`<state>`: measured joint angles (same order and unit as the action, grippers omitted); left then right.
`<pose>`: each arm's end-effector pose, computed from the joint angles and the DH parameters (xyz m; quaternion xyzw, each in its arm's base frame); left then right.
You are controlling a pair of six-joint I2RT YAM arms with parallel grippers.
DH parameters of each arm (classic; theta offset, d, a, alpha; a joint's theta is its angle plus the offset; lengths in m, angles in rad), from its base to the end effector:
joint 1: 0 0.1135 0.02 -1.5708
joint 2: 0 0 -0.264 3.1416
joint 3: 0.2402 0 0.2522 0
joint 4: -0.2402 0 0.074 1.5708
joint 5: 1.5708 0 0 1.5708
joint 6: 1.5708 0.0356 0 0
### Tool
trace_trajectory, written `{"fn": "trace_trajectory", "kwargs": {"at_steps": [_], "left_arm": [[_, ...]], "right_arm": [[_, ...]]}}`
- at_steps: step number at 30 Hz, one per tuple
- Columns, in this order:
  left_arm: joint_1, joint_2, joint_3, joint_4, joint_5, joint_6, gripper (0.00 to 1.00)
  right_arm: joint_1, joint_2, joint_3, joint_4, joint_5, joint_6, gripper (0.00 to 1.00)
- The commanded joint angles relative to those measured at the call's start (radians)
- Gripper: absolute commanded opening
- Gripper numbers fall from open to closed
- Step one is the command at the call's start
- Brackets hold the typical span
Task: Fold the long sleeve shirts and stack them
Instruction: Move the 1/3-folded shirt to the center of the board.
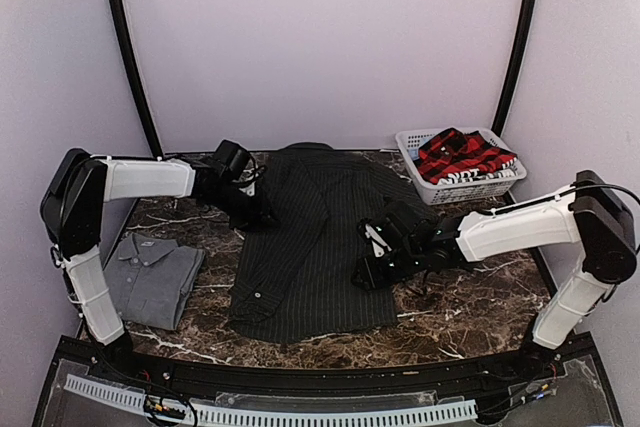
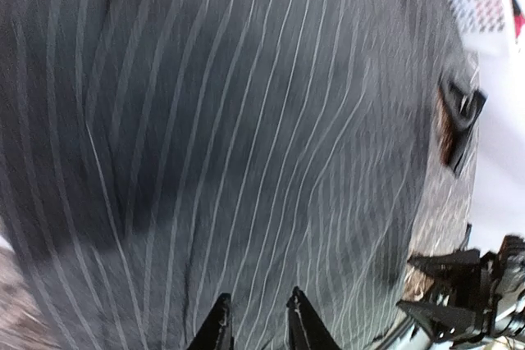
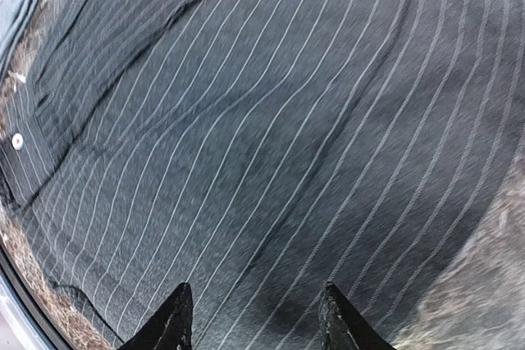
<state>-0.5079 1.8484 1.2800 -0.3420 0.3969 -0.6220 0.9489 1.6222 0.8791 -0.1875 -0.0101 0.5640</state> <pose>0.3399 -0.2049 0.2017 0.0109 0.9295 -0.3277 0.1686 0.1861 0.2603 0.1677 -0.1831 0.9314 0.2194 0.2256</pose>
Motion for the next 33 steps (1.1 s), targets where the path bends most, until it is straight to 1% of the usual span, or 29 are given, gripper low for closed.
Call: {"fn": "trace_trajectory", "kwargs": {"at_steps": [1,4,8,14,18,21,23,25,27,28,30,33], "left_arm": [[-0.057,-0.078,-0.184,0.08,0.108,-0.089,0.22],[-0.069,-0.13,-0.298,0.09,0.109,-0.105,0.22],[-0.07,-0.185,-0.403,0.088,0.109,-0.112,0.21],[-0.07,-0.239,-0.5,0.044,0.097,-0.101,0.21],[-0.07,-0.266,-0.532,-0.005,0.079,-0.081,0.21],[-0.07,-0.289,-0.503,-0.03,0.065,-0.064,0.22],[-0.07,-0.29,-0.458,-0.06,0.049,-0.047,0.23],[-0.07,-0.291,-0.415,-0.066,0.039,-0.04,0.23],[-0.07,-0.296,-0.376,-0.062,0.035,-0.031,0.26],[-0.07,-0.299,-0.363,-0.061,0.03,-0.027,0.27],[-0.07,-0.307,-0.325,-0.056,0.027,-0.016,0.28],[-0.07,-0.315,-0.266,-0.028,0.028,0.001,0.31]], "right_arm": [[0.052,0.028,-0.019,-0.018,0.034,0.045,0.49],[0.085,0.045,-0.037,-0.031,0.039,0.069,0.49],[0.129,0.048,-0.06,-0.049,0.032,0.103,0.49],[0.193,0.037,-0.086,-0.081,0.015,0.146,0.49],[0.223,0.007,-0.074,-0.122,0.015,0.171,0.5],[0.217,-0.041,-0.031,-0.175,0.074,0.179,0.51],[0.194,-0.073,0.021,-0.216,0.152,0.176,0.54],[0.171,-0.107,0.048,-0.251,0.247,0.178,0.58],[0.144,-0.134,0.057,-0.304,0.352,0.192,0.65],[0.121,-0.144,0.055,-0.33,0.394,0.203,0.68],[0.061,-0.161,0.044,-0.374,0.445,0.221,0.71],[-0.037,-0.187,0.004,-0.4,0.495,0.256,0.71]]}}
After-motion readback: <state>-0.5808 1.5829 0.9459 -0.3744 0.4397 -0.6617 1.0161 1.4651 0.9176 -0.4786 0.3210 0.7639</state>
